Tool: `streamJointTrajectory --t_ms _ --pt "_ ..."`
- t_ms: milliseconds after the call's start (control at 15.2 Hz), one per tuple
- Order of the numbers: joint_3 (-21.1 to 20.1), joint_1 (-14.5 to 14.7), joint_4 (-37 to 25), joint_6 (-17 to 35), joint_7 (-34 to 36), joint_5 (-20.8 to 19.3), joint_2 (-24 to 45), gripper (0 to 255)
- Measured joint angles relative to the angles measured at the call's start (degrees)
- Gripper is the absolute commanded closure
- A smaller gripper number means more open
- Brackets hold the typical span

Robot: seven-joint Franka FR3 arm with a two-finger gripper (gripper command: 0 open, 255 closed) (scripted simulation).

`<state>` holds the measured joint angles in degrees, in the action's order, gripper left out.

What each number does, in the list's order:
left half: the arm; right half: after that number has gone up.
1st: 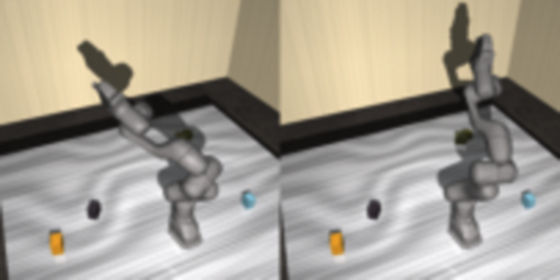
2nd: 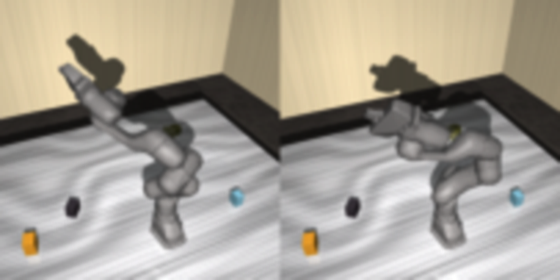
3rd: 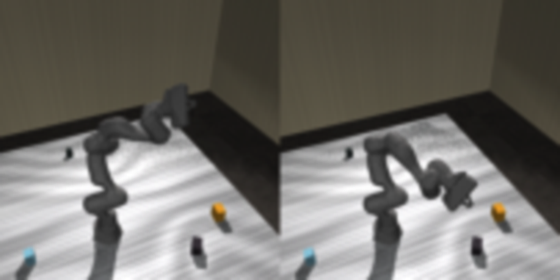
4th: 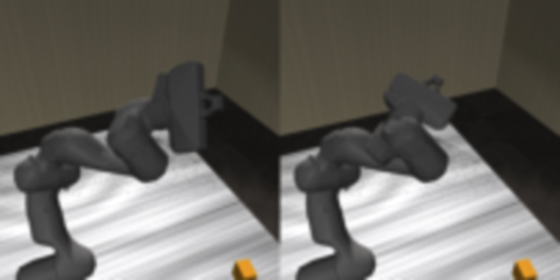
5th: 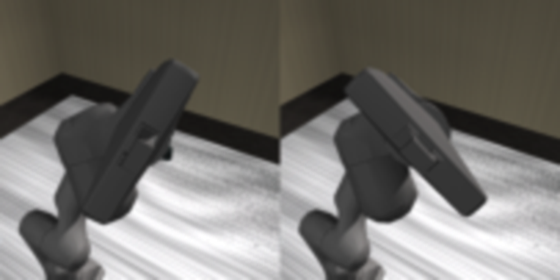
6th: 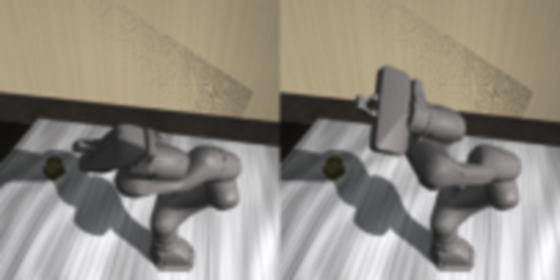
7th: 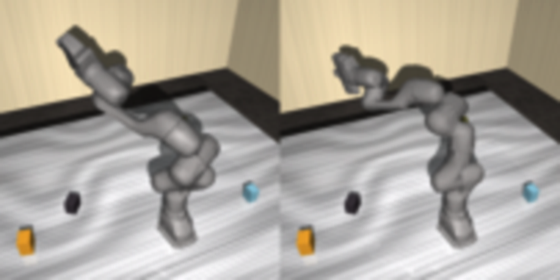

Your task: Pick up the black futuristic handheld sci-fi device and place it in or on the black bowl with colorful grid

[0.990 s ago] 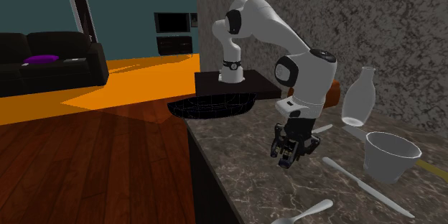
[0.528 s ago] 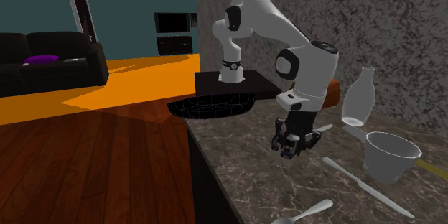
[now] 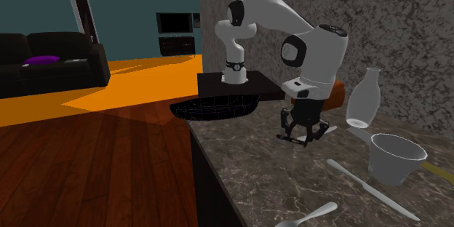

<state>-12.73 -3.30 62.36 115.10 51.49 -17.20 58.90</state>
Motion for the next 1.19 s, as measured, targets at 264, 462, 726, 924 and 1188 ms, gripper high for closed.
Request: streamJointTrajectory --t_ms 264,462,726,924,1188 --pt "-0.3 -0.2 0.3 -1.6 -0.3 0.3 -2.0 255" --pt "-0.4 -0.3 0.7 -2.7 -0.4 0.4 -3.3 255" --pt "-0.7 -0.5 0.8 -4.4 -0.6 0.7 -5.3 255" --pt "-0.9 -0.3 -0.3 -6.2 -0.8 0.9 -6.0 255" --pt "-1.1 -0.4 -1.1 -8.4 -1.1 1.2 -7.3 255"
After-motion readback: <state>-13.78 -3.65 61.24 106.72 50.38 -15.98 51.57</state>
